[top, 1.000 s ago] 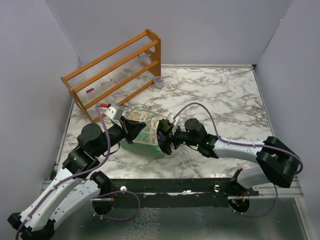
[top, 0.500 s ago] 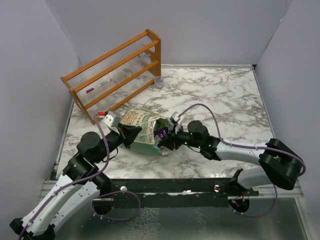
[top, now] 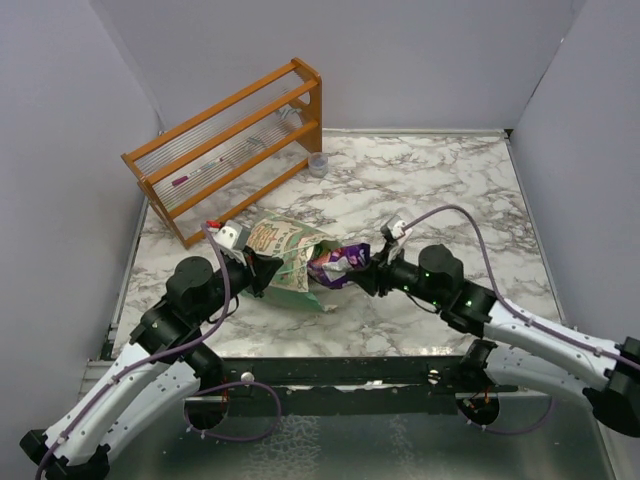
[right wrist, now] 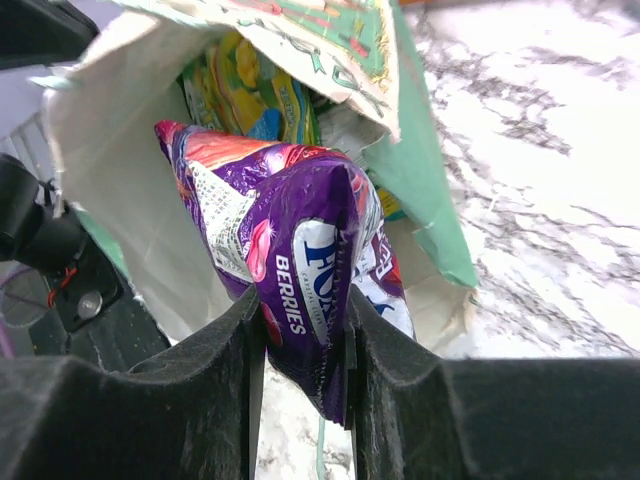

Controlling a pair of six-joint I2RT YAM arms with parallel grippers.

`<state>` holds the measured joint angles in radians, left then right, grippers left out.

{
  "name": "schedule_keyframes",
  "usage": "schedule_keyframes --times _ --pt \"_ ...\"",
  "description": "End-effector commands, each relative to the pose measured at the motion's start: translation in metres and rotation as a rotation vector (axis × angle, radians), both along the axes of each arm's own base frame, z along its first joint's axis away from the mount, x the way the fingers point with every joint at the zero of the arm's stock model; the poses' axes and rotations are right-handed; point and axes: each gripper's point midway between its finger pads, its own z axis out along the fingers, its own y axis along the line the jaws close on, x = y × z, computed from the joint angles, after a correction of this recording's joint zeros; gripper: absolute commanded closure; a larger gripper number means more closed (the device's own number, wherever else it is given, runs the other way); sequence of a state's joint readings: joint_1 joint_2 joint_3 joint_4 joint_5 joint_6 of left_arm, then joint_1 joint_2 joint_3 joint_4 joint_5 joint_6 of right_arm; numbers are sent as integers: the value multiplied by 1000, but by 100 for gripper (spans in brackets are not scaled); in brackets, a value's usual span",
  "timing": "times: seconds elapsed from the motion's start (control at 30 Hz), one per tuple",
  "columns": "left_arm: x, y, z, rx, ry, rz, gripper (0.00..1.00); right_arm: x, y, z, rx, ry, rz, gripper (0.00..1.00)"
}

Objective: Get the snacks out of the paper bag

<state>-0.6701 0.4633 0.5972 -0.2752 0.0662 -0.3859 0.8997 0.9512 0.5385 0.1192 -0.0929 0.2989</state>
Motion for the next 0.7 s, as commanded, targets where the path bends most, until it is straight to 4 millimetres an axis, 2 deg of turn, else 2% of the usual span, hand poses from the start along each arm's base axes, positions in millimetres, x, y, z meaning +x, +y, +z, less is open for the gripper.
schedule_keyframes --times 0.0,0.13,0.23,0.33,0.4,0.47,0.67 --pt "5 11 3 51 1 58 100 9 -44 33 -26 -56 -181 80" --pt "8 8 -4 54 24 60 100 21 -107 26 -43 -34 -495 80" --pt "14 15 -10 88 45 114 100 27 -159 18 2 4 -783 80" --pt "19 22 -13 111 54 164 100 28 -188 18 66 15 -951 80" --pt "21 25 -14 119 57 179 100 32 -196 21 96 8 -1016 80" --pt "21 25 -14 120 54 180 100 39 -194 24 88 -19 -1041 80" --pt "19 24 -12 108 46 173 100 70 -164 26 19 -36 -1052 79"
